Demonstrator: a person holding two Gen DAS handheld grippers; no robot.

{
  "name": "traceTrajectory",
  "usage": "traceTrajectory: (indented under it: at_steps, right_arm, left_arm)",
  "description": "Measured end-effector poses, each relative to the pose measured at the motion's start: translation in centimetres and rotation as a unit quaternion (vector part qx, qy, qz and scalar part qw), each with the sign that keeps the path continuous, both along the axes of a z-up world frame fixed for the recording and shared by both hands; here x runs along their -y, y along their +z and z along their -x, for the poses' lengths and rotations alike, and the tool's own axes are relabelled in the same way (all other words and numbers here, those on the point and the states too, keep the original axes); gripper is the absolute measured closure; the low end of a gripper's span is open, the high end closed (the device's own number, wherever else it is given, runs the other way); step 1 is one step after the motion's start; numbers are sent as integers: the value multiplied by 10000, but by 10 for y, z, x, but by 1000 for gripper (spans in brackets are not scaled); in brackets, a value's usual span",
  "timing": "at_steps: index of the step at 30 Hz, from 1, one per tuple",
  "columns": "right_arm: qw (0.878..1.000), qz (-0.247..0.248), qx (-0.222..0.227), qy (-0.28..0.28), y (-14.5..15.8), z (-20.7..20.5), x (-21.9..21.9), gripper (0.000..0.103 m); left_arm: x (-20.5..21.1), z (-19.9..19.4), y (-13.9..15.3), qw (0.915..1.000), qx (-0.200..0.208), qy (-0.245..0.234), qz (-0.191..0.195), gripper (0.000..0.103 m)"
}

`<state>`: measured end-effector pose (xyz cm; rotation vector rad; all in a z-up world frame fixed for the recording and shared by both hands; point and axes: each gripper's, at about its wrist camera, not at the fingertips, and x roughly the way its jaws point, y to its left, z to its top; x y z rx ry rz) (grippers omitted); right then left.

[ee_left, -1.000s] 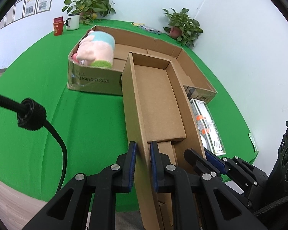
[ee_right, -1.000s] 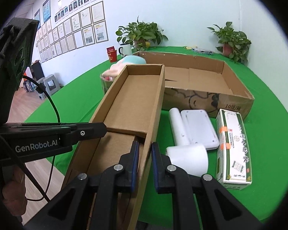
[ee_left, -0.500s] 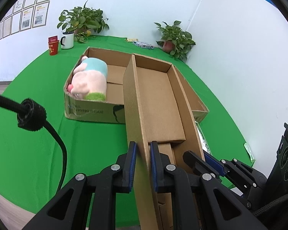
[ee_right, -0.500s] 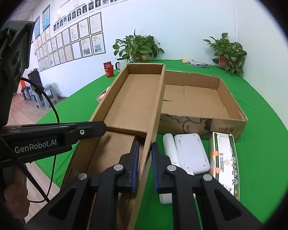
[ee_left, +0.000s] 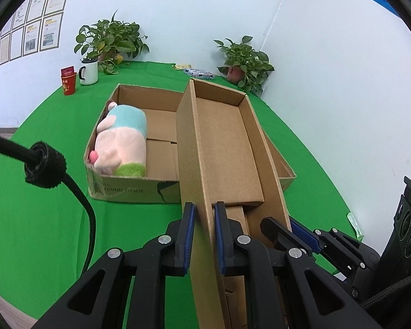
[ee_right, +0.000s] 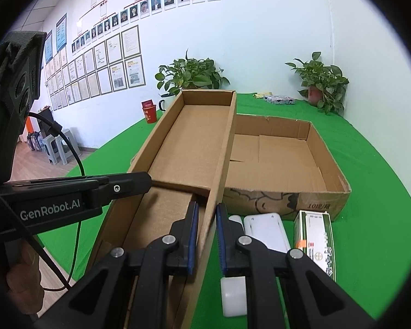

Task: Organize objects
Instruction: 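Lower the brown tray with both grippers into the large box beside the pig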

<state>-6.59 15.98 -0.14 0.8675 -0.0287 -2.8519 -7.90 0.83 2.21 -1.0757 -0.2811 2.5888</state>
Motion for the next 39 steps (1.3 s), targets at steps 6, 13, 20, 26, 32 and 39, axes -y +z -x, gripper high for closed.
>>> traceTrajectory:
  at_steps: [6,13,20,26,32,39]
  right_arm:
    - [10000,-10,-68,-16,7,14,-1,91]
    - [9999,-13,-111,-5,11,24,-2,91]
    - [9999,5,-99,-41,12,33,-4,91]
    - [9999,19,-148,-78,14,43,-6,91]
    - [9999,34,-101,-67,13,62,-8,91]
    - [9997,14,-235,-28,17,88,-11,91]
  left_arm:
    - [1,18,9,10000,-53,-9,15,91]
    - [1,37,16,10000,-65,4,27,92]
    - [-1,58,17,9999,6,-49,165,92]
    - [-2,75,20,9998,-28,-112,189,92]
    - [3,106,19,9998,16,-106,153,92]
    - [6,148,26,9997,-68,-99,208,92]
